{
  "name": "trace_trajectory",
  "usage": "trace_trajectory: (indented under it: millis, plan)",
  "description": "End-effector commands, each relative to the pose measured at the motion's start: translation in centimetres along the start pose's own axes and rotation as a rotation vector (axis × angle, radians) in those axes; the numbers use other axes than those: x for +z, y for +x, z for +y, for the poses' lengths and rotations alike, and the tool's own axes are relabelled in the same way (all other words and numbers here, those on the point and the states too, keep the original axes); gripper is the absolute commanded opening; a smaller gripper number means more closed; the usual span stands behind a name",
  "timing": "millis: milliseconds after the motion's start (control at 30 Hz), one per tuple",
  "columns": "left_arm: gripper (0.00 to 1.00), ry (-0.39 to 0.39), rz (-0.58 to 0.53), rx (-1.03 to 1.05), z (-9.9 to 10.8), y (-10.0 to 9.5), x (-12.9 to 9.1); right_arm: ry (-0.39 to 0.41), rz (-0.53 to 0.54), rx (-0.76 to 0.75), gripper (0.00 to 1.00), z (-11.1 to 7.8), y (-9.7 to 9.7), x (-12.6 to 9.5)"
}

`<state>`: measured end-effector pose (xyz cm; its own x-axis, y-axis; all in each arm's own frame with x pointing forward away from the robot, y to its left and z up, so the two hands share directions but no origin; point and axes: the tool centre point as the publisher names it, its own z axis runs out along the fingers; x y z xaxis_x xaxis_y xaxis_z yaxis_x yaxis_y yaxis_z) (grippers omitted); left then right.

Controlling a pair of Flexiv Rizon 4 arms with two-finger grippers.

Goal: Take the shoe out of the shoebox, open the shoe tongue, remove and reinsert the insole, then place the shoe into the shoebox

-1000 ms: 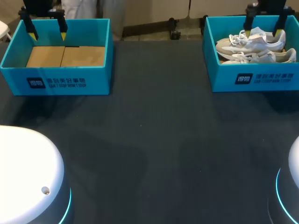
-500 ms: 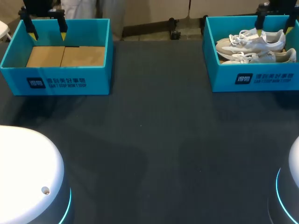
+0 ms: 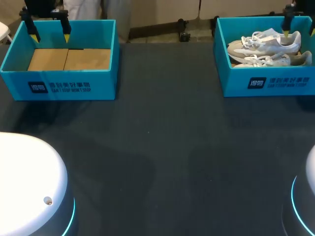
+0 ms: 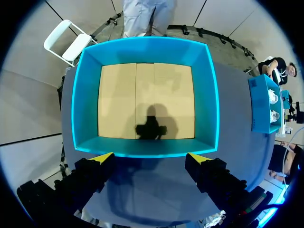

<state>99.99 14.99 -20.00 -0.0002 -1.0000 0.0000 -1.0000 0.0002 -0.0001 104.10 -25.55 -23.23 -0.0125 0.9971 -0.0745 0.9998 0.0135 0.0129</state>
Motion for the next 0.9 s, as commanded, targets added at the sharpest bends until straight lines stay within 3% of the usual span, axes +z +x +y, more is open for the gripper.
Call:
trace_trajectory:
  millis: [33, 233, 900]
  plan:
    - [1.00, 0.000, 0.000, 0.000, 0.0, 0.0, 0.0, 0.006, 0.004, -0.001, 1.00, -0.1, -0.9, 1.4]
    - [1.00, 0.000, 0.000, 0.000, 0.0, 0.0, 0.0, -0.002, 0.023, 0.019, 1.00, -0.3, -2.7, 3.3]
    - [1.00, 0.000, 0.000, 0.000, 0.0, 0.0, 0.0, 0.015, -0.005, 0.016, 1.00, -0.1, -4.2, 7.0]
